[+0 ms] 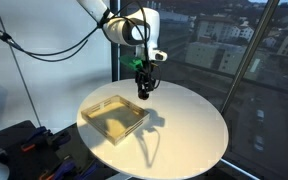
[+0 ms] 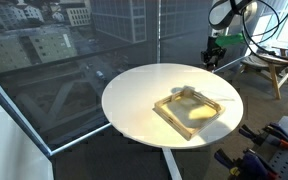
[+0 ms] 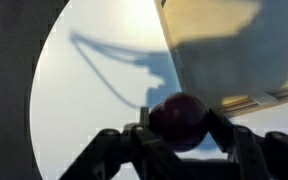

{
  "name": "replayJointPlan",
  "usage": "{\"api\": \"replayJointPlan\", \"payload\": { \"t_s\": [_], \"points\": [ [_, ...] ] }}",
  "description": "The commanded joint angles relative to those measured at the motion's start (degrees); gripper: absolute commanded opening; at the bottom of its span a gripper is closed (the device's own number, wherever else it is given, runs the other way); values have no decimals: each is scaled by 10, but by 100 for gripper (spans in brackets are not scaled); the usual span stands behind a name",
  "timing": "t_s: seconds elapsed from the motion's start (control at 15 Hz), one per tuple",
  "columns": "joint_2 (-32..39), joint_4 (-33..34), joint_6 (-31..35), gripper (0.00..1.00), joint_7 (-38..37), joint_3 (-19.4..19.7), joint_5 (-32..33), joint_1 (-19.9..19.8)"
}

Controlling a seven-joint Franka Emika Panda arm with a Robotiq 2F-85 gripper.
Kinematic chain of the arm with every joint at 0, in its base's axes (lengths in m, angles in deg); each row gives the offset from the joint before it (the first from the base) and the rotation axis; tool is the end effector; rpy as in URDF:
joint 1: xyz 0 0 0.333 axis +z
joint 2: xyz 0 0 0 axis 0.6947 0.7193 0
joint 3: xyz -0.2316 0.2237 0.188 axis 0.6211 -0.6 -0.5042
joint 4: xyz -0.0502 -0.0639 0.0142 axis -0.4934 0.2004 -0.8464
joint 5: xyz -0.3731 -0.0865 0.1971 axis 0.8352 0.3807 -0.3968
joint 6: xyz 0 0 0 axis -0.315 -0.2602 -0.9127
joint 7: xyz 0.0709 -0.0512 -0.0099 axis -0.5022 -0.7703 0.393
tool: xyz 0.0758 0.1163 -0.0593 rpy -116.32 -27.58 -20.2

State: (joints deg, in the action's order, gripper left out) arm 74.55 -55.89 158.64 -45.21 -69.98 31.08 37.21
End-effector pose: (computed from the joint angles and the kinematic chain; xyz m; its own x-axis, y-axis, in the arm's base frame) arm 0.6062 -0.1669 0.3022 0.9285 -0.3701 -0.0308 -0.3672 -0.9273 0.0722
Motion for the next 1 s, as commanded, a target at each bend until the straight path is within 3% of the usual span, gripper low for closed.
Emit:
{"api": "replayJointPlan", "payload": {
  "t_s": [0.0,0.93],
  "points": [
    [-43,-46,10,36,25,-4,11,3],
    [-98,-111,9,36,57,-19,15,11]
  ]
}}
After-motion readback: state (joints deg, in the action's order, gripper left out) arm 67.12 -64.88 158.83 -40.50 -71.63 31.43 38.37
